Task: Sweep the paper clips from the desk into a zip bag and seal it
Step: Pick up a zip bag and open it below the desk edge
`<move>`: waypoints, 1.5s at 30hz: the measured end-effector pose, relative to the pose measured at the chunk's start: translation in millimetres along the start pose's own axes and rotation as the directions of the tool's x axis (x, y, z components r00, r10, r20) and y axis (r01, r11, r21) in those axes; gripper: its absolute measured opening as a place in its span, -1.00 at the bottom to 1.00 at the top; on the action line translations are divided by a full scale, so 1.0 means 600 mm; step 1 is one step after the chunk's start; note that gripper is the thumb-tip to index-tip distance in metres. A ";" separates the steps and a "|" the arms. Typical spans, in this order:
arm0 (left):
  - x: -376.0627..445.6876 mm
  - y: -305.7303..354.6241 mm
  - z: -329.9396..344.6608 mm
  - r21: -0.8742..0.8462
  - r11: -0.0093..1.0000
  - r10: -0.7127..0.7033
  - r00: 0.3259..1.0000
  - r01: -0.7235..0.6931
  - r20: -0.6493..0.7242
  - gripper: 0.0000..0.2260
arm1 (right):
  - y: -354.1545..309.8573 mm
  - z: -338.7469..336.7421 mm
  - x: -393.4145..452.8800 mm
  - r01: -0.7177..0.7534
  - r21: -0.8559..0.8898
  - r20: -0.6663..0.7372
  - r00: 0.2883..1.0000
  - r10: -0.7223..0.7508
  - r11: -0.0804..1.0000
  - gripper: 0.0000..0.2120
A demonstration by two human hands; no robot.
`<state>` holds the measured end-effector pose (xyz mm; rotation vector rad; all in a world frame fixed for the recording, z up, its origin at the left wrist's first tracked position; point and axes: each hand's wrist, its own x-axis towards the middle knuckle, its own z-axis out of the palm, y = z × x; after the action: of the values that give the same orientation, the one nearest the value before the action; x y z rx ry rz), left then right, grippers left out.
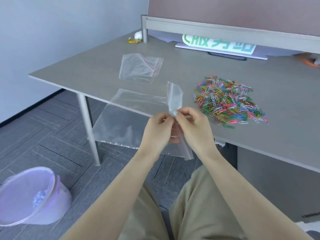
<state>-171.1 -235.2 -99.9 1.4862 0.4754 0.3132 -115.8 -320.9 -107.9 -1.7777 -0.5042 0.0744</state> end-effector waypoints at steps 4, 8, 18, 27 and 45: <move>-0.027 -0.020 0.007 -0.017 0.999 -0.028 1.000 0.028 0.000 -0.79 | 0.013 -0.017 -0.038 -0.003 0.038 0.029 1.000 0.002 0.999 -0.94; -0.051 -0.039 0.019 -0.005 0.998 -0.064 0.996 0.065 0.064 -0.72 | 0.027 -0.031 -0.065 -0.064 0.057 0.118 0.991 0.057 0.996 -0.91; -0.054 -0.068 0.059 0.364 0.914 0.152 0.983 -0.179 0.101 -0.70 | 0.054 -0.094 -0.073 -0.053 -0.292 0.054 0.996 0.072 0.955 -0.86; -0.036 -0.087 0.091 0.337 0.941 0.032 0.999 -0.037 0.021 -0.67 | 0.080 -0.092 -0.075 0.006 -0.407 0.047 0.999 0.015 0.913 -0.83; -0.016 -0.089 -0.003 0.749 0.658 -0.131 0.991 0.080 0.009 -0.72 | 0.115 -0.173 -0.091 -0.176 -0.713 -0.126 0.984 0.123 0.679 -0.82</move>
<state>-185.2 -241.8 -151.9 2.2634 0.6864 -0.0538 -112.4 -447.9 -155.9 -2.6010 -0.3503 -0.0884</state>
